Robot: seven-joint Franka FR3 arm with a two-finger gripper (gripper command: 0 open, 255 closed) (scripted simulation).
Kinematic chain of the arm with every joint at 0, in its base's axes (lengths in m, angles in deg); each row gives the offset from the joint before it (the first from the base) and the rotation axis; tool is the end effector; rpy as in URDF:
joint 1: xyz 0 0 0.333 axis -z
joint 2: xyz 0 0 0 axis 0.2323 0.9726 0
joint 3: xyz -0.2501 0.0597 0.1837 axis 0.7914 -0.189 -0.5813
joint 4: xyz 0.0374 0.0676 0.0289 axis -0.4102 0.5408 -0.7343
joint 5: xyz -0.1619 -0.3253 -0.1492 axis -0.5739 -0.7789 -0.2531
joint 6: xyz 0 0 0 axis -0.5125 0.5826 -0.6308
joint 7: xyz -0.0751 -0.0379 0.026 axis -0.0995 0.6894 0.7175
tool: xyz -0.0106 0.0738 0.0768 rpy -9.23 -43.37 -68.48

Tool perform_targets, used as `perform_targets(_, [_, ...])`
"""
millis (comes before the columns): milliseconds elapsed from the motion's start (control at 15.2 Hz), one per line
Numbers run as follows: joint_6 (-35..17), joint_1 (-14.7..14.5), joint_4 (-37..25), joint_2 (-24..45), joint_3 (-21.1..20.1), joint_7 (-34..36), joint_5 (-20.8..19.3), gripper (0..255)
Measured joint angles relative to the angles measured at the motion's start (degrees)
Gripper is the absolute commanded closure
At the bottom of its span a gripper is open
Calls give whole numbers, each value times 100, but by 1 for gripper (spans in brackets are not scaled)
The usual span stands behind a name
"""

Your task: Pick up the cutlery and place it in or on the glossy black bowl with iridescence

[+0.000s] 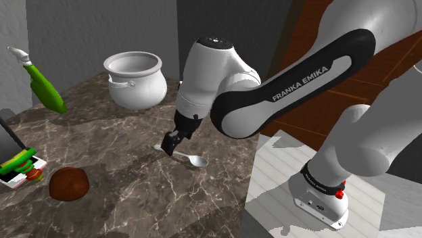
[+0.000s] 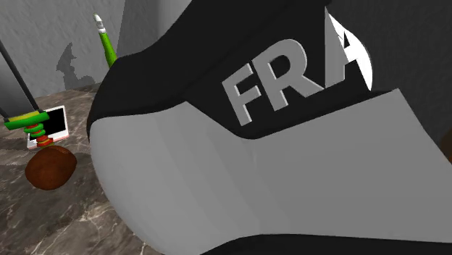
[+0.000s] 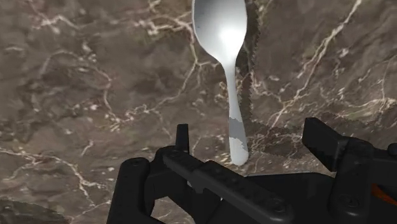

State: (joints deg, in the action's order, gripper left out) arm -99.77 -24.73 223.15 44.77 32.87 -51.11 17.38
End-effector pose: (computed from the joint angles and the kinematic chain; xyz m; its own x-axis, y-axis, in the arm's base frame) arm 0.3542 0.3254 0.3677 0.9534 0.2051 0.2211 0.2351 -0.9647 -0.1187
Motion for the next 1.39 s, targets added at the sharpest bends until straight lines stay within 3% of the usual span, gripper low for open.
perform_targets(396, [-489, 133, -47, 588, -139, 383, -509, 0])
perform_targets(792, [-569, 138, -20, 646, -150, 430, -567, 0])
perform_targets(858, [-569, 138, -20, 646, -150, 430, -567, 255])
perform_targets(1386, [-569, 138, -20, 646, -150, 430, -567, 255])
